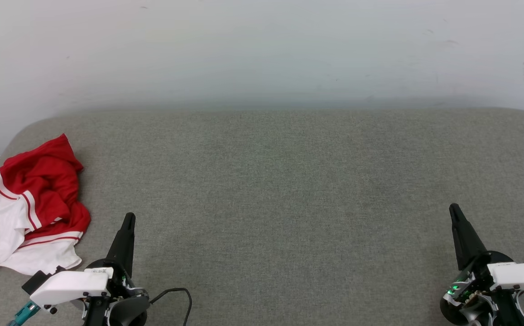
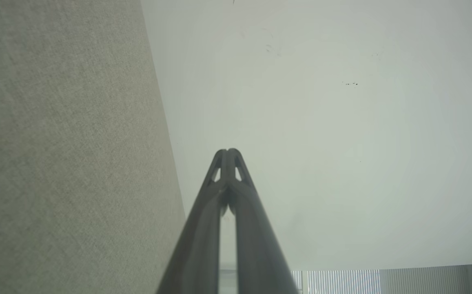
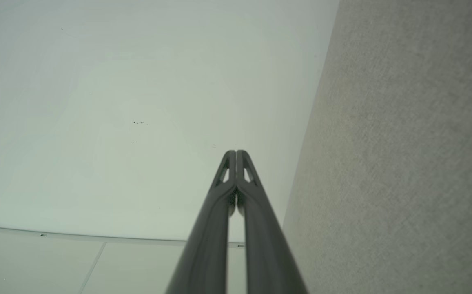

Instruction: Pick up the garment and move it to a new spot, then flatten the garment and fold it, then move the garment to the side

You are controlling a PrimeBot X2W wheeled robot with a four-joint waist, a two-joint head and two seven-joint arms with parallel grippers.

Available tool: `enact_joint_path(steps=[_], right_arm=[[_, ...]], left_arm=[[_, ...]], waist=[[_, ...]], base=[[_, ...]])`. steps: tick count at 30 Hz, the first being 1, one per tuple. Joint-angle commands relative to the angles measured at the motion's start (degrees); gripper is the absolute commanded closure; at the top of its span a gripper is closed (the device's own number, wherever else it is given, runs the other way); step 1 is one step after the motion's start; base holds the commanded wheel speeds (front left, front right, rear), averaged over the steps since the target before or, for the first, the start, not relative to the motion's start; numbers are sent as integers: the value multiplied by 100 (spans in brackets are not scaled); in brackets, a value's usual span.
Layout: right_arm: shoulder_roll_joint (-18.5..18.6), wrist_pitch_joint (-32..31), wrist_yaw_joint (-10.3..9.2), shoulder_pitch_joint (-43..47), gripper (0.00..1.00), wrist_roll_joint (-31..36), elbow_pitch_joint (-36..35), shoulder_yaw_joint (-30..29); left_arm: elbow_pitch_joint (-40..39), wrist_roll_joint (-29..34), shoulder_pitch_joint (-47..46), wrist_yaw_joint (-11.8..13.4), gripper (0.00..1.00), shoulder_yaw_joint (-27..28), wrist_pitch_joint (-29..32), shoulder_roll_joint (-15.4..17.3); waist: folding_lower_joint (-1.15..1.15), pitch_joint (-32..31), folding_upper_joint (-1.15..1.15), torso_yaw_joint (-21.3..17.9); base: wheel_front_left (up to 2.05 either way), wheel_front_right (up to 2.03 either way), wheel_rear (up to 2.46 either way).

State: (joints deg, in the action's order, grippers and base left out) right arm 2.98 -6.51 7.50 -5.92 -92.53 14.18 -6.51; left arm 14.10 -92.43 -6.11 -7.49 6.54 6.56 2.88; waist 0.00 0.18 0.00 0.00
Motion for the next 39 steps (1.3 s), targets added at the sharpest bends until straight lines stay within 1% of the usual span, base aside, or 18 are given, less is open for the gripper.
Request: enact_joint_path(steps=[1, 39], right_arm=[[-17, 2, -2, -76, 100, 27, 5, 2], [-17, 3, -2, -76, 100, 25, 4, 2]], left_arm=[[-7, 2, -31, -16, 100, 15, 10, -13], [-7, 2, -31, -16, 100, 14, 10, -13]], waist=[[0, 0, 0, 0], [0, 0, 0, 0]], base=[[0, 0, 0], [0, 0, 0]])
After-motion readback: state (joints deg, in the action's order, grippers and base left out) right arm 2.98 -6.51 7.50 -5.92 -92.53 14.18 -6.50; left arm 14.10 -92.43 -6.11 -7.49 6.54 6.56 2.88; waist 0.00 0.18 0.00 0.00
